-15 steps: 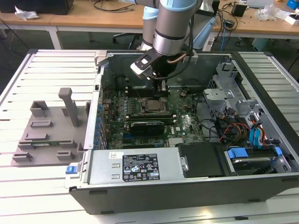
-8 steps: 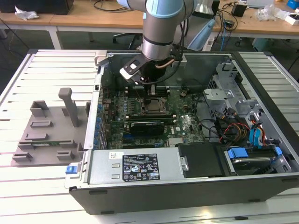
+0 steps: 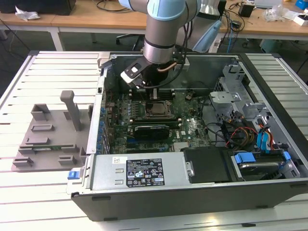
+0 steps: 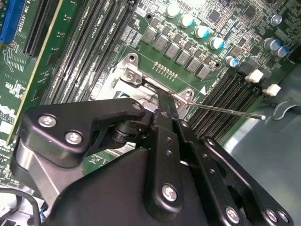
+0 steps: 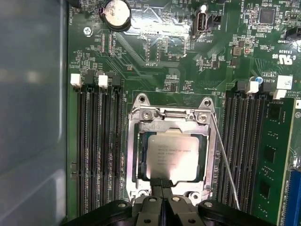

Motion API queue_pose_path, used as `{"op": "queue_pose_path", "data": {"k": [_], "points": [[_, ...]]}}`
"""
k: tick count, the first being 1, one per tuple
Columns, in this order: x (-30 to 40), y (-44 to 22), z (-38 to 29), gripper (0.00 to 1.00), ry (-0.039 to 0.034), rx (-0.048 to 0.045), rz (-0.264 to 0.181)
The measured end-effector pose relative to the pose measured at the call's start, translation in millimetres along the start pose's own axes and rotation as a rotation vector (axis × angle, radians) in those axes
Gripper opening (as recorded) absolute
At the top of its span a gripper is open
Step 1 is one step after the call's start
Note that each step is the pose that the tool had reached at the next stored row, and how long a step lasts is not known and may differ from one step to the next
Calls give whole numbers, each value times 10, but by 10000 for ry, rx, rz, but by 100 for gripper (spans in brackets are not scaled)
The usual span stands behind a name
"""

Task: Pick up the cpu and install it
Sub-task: 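Close the cpu cover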

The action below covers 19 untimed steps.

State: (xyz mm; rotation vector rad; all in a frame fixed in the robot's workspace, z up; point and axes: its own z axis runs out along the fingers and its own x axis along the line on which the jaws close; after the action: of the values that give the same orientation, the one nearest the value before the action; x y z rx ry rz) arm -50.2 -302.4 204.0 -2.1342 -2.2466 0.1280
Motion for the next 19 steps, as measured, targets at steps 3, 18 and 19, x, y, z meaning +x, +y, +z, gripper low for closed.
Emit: {"op": "queue_pose_path", "data": {"k": [3,18,19], "points": [[-6,56,-6,11,-4,0,-5],[-26,242,-379,11,1,27,-7],[-28,237,-433,11,1,27,-7]]}}
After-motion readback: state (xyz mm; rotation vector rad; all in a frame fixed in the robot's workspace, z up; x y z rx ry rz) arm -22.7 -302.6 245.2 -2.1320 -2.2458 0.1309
